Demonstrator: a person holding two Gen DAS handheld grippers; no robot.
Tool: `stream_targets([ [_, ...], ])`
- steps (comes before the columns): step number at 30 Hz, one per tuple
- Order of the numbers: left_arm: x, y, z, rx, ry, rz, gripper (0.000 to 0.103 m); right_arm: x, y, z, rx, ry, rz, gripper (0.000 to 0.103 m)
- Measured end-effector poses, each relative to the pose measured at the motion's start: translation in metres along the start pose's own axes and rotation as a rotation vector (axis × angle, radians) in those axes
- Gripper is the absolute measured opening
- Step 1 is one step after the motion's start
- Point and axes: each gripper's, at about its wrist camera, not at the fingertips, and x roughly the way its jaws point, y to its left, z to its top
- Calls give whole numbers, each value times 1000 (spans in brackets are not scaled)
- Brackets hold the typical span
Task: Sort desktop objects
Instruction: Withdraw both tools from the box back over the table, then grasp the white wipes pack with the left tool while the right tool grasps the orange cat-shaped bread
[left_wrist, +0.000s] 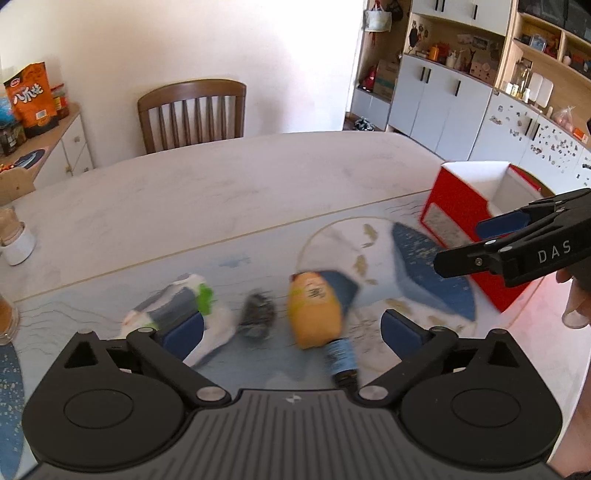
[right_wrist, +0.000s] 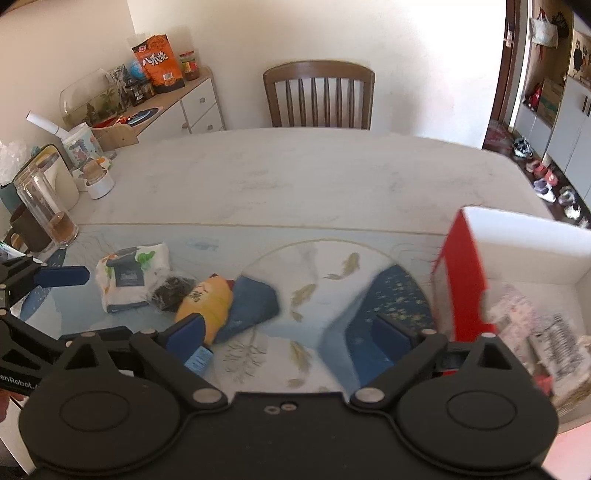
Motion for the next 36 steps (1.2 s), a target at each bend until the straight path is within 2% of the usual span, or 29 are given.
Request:
stream_targets([
  [13, 16, 55, -17, 12, 17, -2, 103, 38, 44, 10, 8, 41, 1, 97],
  [20, 32, 77, -13, 18, 25, 18, 103, 60, 60, 20, -1, 63, -16, 97],
  [25, 51, 101, -10, 14, 59, 41, 103, 77, 67, 22, -13, 90, -22, 95],
  [36, 85, 119, -15, 20, 116, -23, 103, 111, 76, 22, -22, 161, -37, 87],
])
